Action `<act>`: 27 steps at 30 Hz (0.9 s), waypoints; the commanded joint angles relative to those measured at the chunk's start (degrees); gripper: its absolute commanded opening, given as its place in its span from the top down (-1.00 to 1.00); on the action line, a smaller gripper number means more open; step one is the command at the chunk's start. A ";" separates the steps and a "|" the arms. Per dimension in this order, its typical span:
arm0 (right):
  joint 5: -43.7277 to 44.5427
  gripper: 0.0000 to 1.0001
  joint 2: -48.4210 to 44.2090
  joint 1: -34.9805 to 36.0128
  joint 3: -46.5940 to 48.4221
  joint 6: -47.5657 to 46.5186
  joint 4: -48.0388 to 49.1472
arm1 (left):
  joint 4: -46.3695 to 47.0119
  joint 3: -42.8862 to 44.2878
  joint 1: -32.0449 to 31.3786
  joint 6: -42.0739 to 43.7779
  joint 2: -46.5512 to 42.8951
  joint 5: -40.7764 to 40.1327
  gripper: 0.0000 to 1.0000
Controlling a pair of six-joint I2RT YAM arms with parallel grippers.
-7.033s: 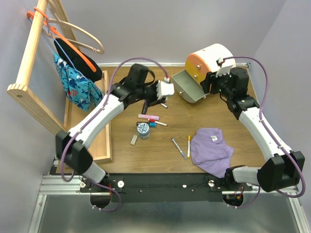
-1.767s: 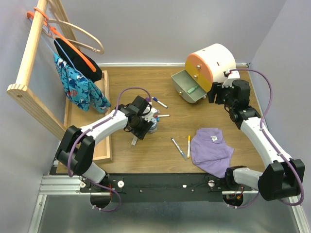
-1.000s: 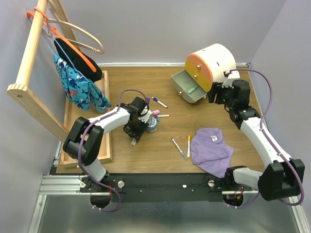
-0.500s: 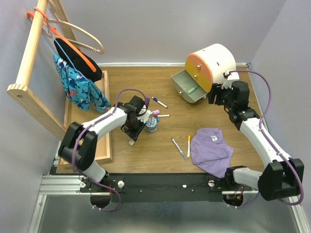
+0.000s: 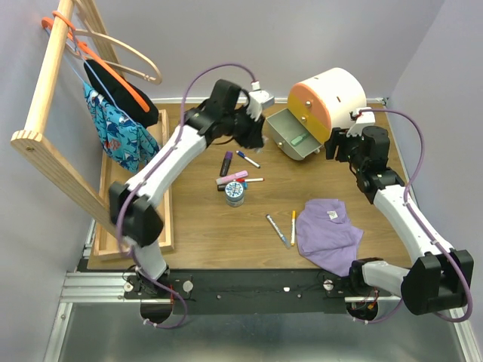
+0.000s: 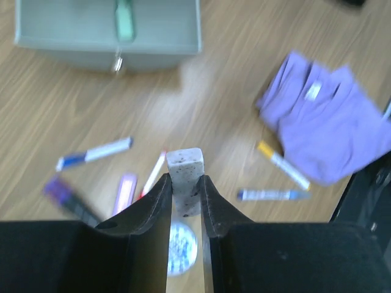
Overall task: Sort the stationery into containers
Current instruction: Pick up the stationery from the center of the board, then place the stationery in the drawer.
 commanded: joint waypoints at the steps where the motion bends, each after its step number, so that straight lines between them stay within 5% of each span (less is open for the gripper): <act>1: 3.78 -0.43 -1.09 -0.56 1.53 -0.76 1.05 | 13.75 12.56 0.11 -12.73 16.25 14.80 0.46; 6: 4.22 -0.43 -1.35 -0.65 1.88 -0.68 0.87 | 32.12 18.39 0.72 -26.88 25.42 21.59 0.46; 11: 4.66 -0.43 -1.70 -0.82 0.65 -0.68 1.40 | 40.39 22.61 0.46 -28.65 33.07 21.07 0.46; 27: 5.54 -0.43 1.55 -1.26 3.55 -2.17 -1.15 | 42.60 32.72 1.07 -23.12 48.02 15.71 0.44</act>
